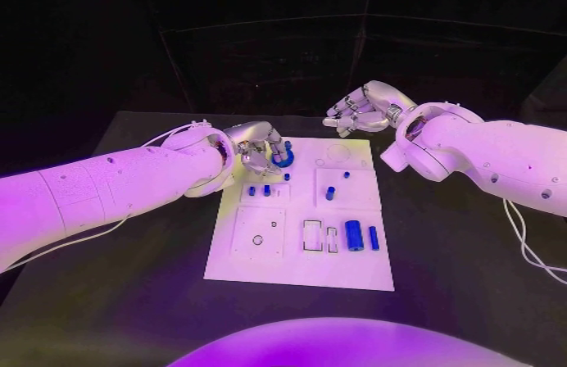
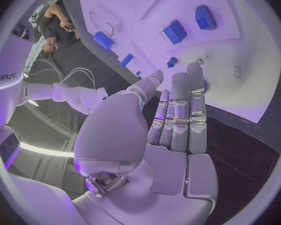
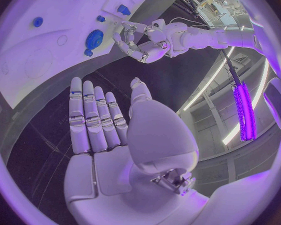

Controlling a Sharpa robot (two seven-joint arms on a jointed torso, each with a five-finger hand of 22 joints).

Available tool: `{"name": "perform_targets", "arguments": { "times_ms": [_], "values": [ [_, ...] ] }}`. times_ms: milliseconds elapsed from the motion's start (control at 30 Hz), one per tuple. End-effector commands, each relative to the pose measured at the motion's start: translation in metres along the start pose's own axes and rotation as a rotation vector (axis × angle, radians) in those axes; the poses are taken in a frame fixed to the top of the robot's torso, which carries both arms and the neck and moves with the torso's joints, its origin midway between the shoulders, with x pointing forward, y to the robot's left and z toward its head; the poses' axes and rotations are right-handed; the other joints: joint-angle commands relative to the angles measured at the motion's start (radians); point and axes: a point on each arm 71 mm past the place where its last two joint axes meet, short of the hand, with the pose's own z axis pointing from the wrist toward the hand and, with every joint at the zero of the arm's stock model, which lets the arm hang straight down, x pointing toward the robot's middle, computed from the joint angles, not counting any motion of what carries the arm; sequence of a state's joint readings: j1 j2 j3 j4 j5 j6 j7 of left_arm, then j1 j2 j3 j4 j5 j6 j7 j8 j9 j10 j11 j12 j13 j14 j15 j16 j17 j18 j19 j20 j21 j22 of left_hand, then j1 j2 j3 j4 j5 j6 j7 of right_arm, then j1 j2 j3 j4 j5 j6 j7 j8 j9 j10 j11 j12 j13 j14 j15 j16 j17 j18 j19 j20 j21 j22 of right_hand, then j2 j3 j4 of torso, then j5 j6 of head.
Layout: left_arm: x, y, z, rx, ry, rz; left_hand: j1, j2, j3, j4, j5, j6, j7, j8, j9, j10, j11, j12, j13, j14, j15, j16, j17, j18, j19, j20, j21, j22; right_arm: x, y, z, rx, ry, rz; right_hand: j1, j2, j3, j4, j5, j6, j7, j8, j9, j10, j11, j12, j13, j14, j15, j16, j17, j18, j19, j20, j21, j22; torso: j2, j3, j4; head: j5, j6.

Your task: Assemble the parts on the task board

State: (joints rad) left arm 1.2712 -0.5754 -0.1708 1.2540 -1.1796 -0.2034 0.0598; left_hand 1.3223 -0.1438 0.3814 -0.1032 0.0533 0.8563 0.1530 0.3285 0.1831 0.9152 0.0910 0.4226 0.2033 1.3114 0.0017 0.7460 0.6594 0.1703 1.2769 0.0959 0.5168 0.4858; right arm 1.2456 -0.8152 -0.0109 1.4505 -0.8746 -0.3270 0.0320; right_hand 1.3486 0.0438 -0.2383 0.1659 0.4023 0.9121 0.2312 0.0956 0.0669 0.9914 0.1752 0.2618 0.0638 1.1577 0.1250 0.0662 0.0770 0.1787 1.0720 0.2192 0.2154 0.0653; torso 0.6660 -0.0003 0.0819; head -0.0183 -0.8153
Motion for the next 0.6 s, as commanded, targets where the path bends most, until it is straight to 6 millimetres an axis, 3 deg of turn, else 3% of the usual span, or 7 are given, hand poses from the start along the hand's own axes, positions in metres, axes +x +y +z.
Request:
{"name": "perform_targets", "arguments": {
  "times_ms": [33,167,233,333,600],
  "values": [
    [0.004,-0.008,0.005,0.097,0.054,0.208,-0.011,-0.002,-0.017,0.005,-0.001,0.012,0.0,-0.014,-0.013,0.004,0.0,-0.012,-0.017,0.035,-0.001,0.064,0.055,0.013,0.023,0.0,0.009,-0.001,0.001,0.003,0.001,-0.011,0.009,0.003,-0.004,0.003,0.001,0.002,0.007,-0.003,0.004,-0.004,0.0,-0.007,-0.001,-0.005,-0.001,-0.006,-0.002,-0.002,-0.001,0.005,-0.001,0.006,-0.005,0.0,0.0,-0.0001,0.0,-0.001,0.002],
    [0.008,-0.009,0.011,0.092,0.086,0.272,-0.011,0.004,-0.049,0.01,-0.001,0.035,-0.003,-0.044,-0.038,-0.002,-0.001,-0.03,-0.05,0.125,-0.004,0.286,0.255,0.011,0.088,-0.003,0.045,0.015,0.002,0.003,0.002,-0.011,0.009,0.003,-0.003,0.004,0.002,0.002,0.007,-0.003,0.004,-0.004,0.0,-0.007,-0.001,-0.005,-0.001,-0.006,-0.002,-0.002,-0.002,0.005,-0.001,0.006,-0.006,0.0,0.0,-0.0003,0.0002,-0.004,0.003],
    [0.011,-0.01,0.013,0.091,0.099,0.29,-0.009,0.008,-0.059,0.012,0.0,0.043,-0.004,-0.053,-0.046,-0.004,-0.001,-0.035,-0.06,0.139,-0.004,0.339,0.3,0.01,0.104,-0.004,0.061,0.026,0.002,0.003,0.003,-0.01,0.008,0.003,-0.002,0.005,0.003,0.001,0.007,-0.003,0.004,-0.004,0.0,-0.007,-0.001,-0.005,-0.001,-0.005,-0.002,-0.002,-0.002,0.005,-0.001,0.006,-0.006,0.0,0.0,-0.0005,0.0014,-0.006,0.003],
    [0.015,-0.012,0.017,0.089,0.108,0.308,-0.006,0.017,-0.073,0.015,0.0,0.057,-0.005,-0.068,-0.059,0.003,-0.002,-0.038,-0.077,0.169,-0.006,0.444,0.398,-0.008,0.148,-0.007,0.182,0.144,0.003,0.004,0.003,-0.009,0.008,0.004,-0.002,0.005,0.003,0.001,0.007,-0.003,0.004,-0.004,0.0,-0.007,-0.001,-0.005,-0.001,-0.005,-0.002,-0.002,-0.002,0.005,-0.001,0.006,-0.006,0.0,0.0,-0.0005,0.0025,-0.007,0.003],
    [0.023,-0.015,0.027,0.07,0.105,0.331,-0.002,0.04,-0.069,0.022,0.0,0.088,-0.01,-0.082,-0.073,0.038,-0.007,-0.035,-0.096,0.184,-0.01,0.499,0.436,-0.021,0.177,-0.011,0.276,0.236,0.004,0.005,0.004,-0.008,0.012,0.005,-0.002,0.005,0.003,0.001,0.007,-0.003,0.004,-0.004,0.0,-0.007,-0.001,-0.005,-0.001,-0.005,-0.002,-0.002,-0.002,0.005,-0.001,0.006,-0.006,0.0,0.0,0.0007,0.0013,-0.007,0.002]
  ]
}}
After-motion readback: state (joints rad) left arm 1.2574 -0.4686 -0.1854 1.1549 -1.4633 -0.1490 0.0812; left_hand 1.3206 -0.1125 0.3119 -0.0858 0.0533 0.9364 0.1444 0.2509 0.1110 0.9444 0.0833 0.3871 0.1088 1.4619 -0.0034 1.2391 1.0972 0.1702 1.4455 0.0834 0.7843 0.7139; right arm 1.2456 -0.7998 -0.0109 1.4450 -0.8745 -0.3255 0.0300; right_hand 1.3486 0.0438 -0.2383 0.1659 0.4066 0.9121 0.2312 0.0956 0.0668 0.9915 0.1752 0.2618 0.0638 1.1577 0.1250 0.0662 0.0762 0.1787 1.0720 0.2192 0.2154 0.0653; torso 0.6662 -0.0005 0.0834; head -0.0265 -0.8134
